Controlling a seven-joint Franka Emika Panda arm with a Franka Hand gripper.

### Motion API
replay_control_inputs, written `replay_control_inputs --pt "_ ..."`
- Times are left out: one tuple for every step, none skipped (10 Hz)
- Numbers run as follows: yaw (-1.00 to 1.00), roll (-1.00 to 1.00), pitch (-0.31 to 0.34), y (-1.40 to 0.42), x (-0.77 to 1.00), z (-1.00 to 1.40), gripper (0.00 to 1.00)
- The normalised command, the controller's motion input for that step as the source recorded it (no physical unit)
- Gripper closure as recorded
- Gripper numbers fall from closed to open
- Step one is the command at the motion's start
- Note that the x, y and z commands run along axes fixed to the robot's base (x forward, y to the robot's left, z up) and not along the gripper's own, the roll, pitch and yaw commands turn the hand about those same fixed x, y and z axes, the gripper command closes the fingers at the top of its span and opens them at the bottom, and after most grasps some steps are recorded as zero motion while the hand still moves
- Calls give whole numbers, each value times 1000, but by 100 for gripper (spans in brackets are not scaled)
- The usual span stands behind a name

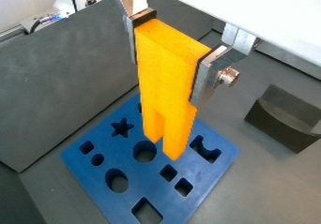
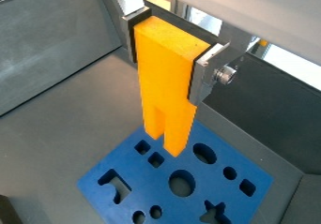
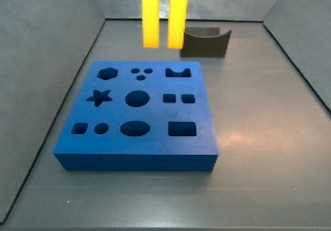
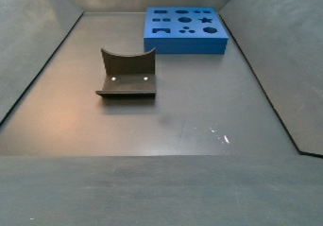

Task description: Insert the double-square object.

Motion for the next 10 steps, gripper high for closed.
replay_control_inputs --pt "0 -67 -69 0 0 -120 100" --pt "6 34 -27 -37 414 -334 100" --pt "57 214 0 -134 823 -463 100" --pt "9 189 0 -197 874 -589 100" --pt "6 223 0 -206 860 -486 100" --pt "9 299 0 -249 786 -554 100" --pt "0 244 6 -131 560 -500 100" --pt "0 123 50 0 291 -540 100" --pt "0 51 79 0 280 -589 100" --pt "0 4 66 37 240 -523 100"
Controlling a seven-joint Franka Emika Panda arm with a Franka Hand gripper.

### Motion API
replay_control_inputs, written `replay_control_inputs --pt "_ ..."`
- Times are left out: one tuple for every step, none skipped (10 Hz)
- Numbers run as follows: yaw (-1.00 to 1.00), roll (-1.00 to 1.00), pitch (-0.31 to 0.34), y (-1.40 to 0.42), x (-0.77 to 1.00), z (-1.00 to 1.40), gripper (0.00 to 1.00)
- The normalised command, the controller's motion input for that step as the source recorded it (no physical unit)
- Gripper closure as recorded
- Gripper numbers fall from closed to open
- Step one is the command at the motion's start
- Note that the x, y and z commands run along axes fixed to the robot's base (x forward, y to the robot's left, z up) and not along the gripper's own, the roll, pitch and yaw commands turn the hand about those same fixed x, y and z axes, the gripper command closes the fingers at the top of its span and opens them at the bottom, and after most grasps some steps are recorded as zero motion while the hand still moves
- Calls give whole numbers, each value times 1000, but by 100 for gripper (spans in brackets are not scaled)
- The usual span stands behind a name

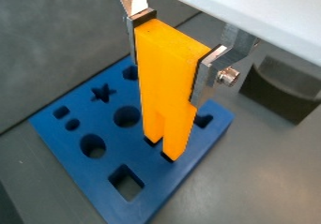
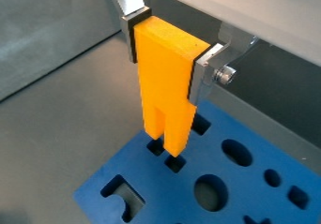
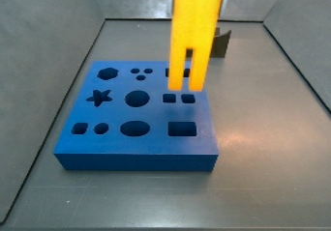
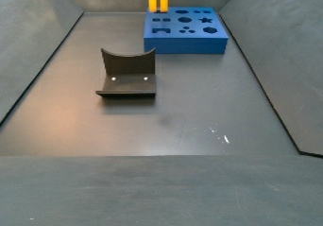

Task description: Insert the double-square object.

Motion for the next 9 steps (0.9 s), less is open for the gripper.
replay_control_inputs --pt "0 -26 27 60 0 -369 100" --pt "0 -120 -9 23 -117 -89 100" --pt "0 -217 -140 117 -309 89 100" --pt "0 -230 -226 120 -389 31 100" --pt "14 -207 -217 171 -114 -14 100" --pt "60 -180 -196 120 0 -114 100" --pt "29 -147 -154 31 69 -146 100" --pt "0 -119 -174 3 0 -177 100" --pt "0 -101 -156 0 -117 -137 100"
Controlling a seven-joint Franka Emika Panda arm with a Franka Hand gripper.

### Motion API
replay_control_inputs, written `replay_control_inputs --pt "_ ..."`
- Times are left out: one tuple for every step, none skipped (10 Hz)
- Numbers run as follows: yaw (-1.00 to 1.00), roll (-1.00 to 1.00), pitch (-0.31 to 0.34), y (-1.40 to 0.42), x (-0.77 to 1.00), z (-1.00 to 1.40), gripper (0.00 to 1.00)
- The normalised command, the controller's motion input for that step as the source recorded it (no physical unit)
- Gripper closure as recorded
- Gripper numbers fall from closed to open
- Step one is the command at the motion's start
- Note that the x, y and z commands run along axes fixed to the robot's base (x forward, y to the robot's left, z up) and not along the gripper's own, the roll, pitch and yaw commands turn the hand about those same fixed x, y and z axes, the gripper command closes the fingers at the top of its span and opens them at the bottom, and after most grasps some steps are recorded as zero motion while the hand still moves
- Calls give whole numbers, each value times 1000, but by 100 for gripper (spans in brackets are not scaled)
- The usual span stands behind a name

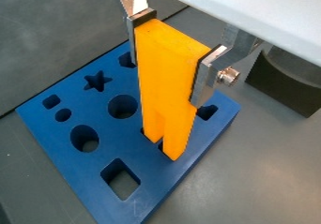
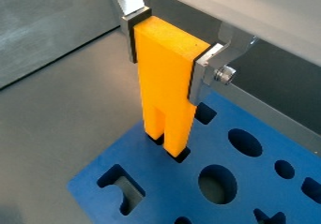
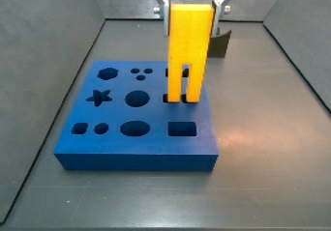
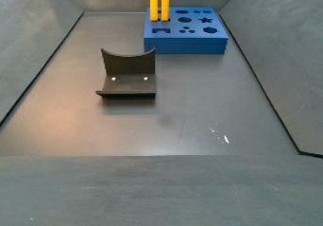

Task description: Insert the double-square object.

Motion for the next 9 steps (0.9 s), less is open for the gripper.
replay_control_inputs --pt "0 -73 -129 0 -97 -63 100" --pt "0 -57 -107 46 -240 -43 100" --pt "-3 -46 -74 126 -357 0 100" --pt "0 0 -36 31 -189 -3 100" --pt "0 0 -24 0 0 -49 100" --pt "0 0 0 0 106 -203 100" --pt "0 44 0 0 146 -389 100" --pt "0 91 27 0 126 -460 100" --pt "0 86 54 0 171 -463 100"
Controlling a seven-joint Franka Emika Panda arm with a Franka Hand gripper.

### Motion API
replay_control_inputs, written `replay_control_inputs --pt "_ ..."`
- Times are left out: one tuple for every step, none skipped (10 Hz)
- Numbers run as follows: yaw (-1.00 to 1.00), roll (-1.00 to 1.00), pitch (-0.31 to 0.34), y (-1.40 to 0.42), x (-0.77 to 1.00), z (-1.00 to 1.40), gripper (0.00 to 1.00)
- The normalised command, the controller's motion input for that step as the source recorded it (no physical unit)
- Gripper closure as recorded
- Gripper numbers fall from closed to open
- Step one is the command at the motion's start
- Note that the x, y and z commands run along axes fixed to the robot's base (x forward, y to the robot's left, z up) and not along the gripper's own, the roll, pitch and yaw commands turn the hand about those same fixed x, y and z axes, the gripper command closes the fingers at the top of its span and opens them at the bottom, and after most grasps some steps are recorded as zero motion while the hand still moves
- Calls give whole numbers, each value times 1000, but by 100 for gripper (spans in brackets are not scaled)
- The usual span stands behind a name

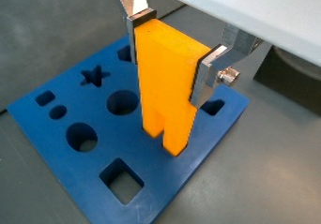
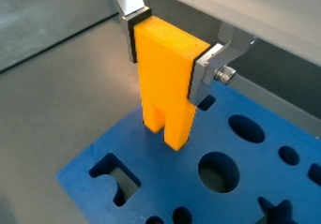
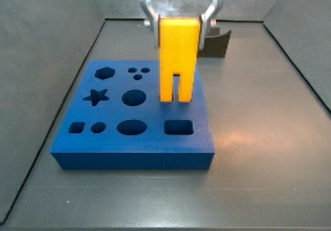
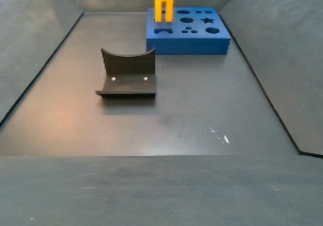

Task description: Insert the double-square object.

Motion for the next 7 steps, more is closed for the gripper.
replay_control_inputs --pt "-51 77 96 -9 303 -457 100" --pt "-83 86 113 -29 289 -454 100" --pt "-103 94 130 -60 306 -417 100" --pt "-123 96 131 -77 314 -426 100" --pt "-120 77 96 -83 220 -343 100" --pt "-137 43 51 -34 71 -166 100" --pt "0 0 0 0 0 0 100"
